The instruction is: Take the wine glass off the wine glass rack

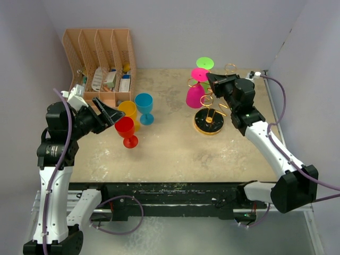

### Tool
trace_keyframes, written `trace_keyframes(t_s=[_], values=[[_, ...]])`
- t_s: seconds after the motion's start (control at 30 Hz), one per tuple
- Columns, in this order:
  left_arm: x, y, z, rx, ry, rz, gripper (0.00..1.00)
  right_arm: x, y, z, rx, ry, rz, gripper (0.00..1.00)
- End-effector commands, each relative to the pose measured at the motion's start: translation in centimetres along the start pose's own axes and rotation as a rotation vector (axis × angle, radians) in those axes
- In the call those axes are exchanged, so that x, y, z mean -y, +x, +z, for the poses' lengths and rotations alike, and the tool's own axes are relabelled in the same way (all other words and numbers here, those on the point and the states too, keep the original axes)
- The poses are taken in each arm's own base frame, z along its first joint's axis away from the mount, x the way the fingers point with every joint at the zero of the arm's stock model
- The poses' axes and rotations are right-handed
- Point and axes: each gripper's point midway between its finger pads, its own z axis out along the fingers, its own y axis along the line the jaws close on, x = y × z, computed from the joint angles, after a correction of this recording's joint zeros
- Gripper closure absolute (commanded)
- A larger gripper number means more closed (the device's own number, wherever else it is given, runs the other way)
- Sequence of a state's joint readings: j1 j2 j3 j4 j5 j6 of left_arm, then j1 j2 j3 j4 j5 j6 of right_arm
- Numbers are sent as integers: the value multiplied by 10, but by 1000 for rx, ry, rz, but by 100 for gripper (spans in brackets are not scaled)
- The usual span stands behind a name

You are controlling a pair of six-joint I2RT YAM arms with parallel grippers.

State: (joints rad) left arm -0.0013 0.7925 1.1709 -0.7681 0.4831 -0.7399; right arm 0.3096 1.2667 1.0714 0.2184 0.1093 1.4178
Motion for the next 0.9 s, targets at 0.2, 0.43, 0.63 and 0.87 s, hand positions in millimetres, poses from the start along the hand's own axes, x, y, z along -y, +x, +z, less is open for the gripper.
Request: trace_keyframes(t_s=[0.2,0.43,0.63,0.87], values=[[9,-5,-1,18,42,22,25,-37,-27,-19,130,-143,113,100],[9,-4,-2,16,42,20,25,-32,-22,-8,115,-111,126,100],[9,-2,-4,14,38,17,25,-40,-13,4,82,-117,118,100],[10,0,-6,12,42,13,25,-41,-8,9,77,-111,127,100]])
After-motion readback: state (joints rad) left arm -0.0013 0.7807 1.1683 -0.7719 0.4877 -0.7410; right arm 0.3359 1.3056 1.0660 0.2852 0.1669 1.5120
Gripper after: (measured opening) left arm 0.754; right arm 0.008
